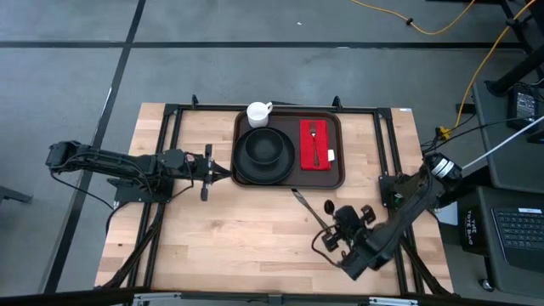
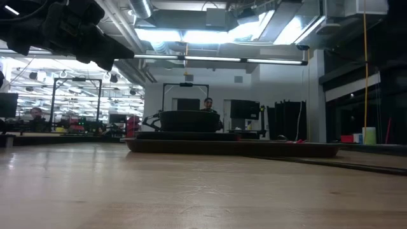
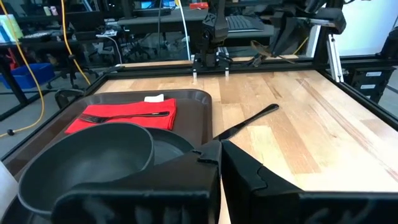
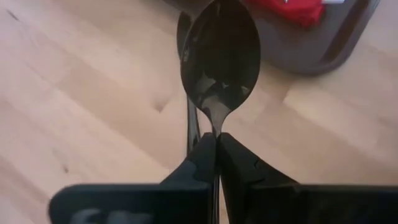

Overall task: Set up tray
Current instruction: Put the black spoon on the red napkin to the left of the black fork

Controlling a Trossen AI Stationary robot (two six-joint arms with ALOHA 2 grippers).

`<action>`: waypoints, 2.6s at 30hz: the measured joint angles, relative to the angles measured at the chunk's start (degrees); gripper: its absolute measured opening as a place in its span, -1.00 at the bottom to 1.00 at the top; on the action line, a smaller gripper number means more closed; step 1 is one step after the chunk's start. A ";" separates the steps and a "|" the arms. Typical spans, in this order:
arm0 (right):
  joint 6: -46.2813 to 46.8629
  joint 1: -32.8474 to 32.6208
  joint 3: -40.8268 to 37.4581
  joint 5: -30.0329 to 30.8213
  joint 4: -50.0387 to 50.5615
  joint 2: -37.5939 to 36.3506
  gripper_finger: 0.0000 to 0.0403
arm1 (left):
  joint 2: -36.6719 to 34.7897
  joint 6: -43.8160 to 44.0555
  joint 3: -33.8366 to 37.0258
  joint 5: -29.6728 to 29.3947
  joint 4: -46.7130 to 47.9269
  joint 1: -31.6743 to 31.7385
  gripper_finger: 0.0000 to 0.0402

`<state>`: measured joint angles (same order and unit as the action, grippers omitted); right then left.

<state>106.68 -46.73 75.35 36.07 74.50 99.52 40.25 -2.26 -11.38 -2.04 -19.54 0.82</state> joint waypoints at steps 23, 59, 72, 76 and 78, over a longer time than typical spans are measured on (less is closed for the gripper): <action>-35.86 23.56 0.00 0.22 -18.78 -6.44 -0.92 | 0.01 -6.02 0.00 -1.42 0.03 0.05 -0.99; -57.64 53.42 0.02 -8.80 -34.12 -6.42 -0.94 | 0.00 -5.99 0.00 -1.33 0.05 0.05 -0.97; -55.38 59.43 -0.56 -8.65 -35.09 -6.42 -0.94 | 0.00 -5.99 0.00 -1.33 0.05 0.04 -0.98; -52.21 61.27 -3.33 -8.65 -35.14 -6.40 -0.94 | 0.02 -5.99 0.00 -1.33 0.05 0.05 -0.97; -50.95 62.04 -5.12 -9.17 -36.12 -6.40 -0.94 | 0.00 -5.99 0.00 -1.33 0.05 0.05 -0.97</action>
<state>55.73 15.30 70.23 26.90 38.38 93.12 40.25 -8.25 -11.38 -3.38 -19.49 0.86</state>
